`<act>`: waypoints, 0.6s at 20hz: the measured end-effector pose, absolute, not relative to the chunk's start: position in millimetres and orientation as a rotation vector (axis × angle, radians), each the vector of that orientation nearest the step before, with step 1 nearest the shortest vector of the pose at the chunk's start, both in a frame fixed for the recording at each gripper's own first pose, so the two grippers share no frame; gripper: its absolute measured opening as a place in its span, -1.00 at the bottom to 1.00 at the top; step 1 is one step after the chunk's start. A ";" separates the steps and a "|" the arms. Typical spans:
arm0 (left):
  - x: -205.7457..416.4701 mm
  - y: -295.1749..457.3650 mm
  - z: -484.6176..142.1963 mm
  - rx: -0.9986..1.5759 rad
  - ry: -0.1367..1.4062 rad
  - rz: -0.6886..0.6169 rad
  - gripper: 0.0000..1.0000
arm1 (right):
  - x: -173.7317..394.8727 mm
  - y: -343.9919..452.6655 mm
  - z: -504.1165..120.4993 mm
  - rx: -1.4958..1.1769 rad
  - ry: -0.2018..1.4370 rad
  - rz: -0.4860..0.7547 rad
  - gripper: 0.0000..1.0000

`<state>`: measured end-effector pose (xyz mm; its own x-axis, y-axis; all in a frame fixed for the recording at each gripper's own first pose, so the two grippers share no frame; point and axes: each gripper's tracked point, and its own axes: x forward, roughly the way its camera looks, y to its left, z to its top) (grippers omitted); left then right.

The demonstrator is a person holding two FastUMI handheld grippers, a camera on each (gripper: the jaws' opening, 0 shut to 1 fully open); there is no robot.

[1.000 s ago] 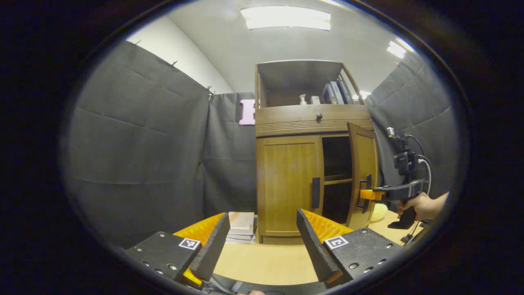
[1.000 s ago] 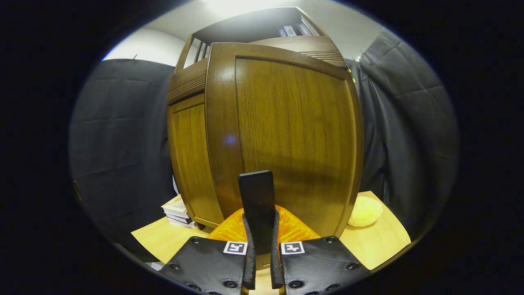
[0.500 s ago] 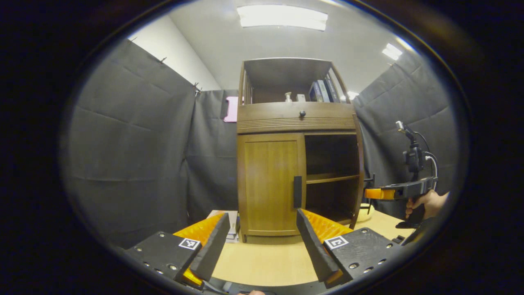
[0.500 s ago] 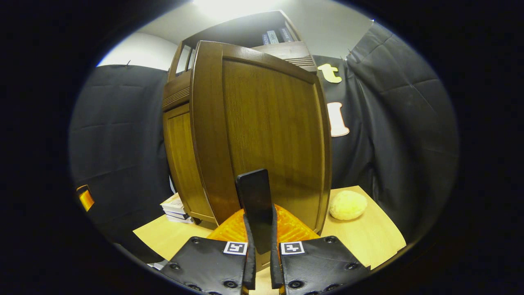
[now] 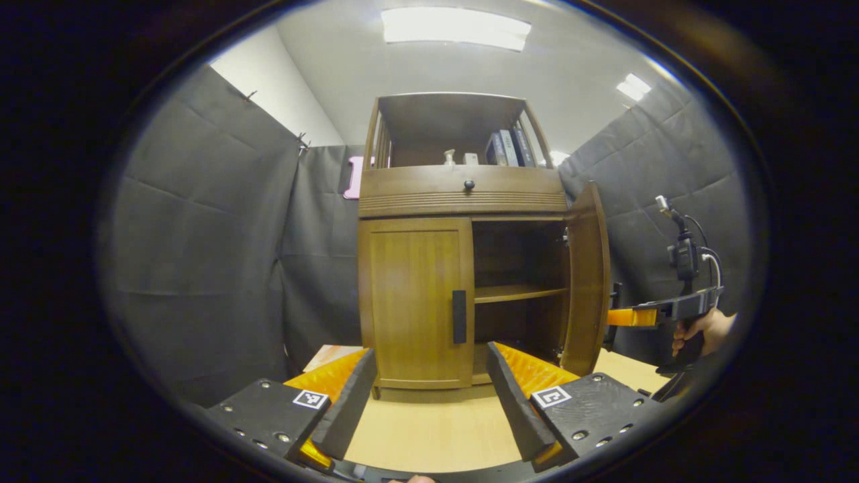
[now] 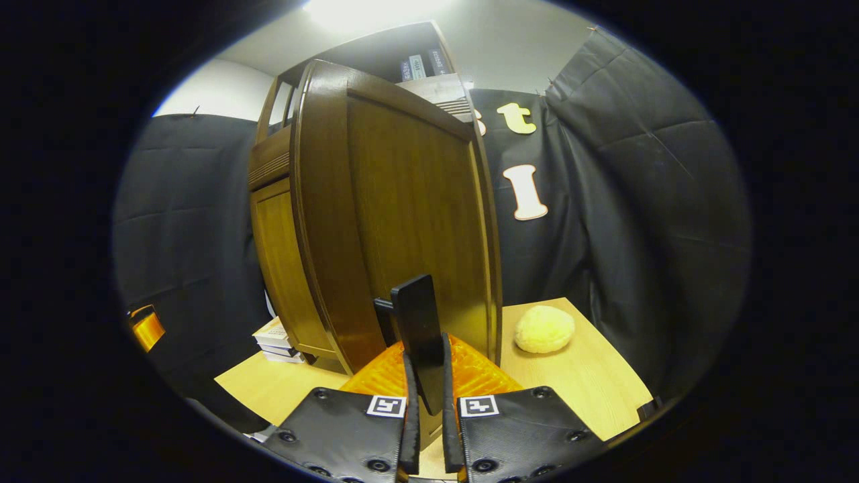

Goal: Open the right door of the double-door shoe cabinet with the right hand, and open the left door with the left hand.

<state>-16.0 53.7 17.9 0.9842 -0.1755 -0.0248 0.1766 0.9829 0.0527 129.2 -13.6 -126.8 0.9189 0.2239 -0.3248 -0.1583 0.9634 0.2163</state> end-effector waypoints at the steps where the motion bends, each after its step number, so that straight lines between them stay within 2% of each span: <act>1: -15.2 49.8 16.8 0.057 0.020 -0.184 0.90 | 128.6 -19.7 -126.4 0.191 0.358 0.188 -0.77; 8: -15.6 29.6 18.4 0.054 0.023 -0.223 0.90 | 121.5 -69.8 -123.0 0.189 0.364 0.078 -0.80; 10: -13.5 26.3 19.0 0.060 0.020 -0.231 0.90 | 117.4 -84.1 -121.4 0.190 0.361 0.047 -0.95; 12: -11.7 22.2 20.2 0.053 0.015 -0.243 0.90 | 111.7 -100.5 -119.8 0.177 0.358 0.006 -1.00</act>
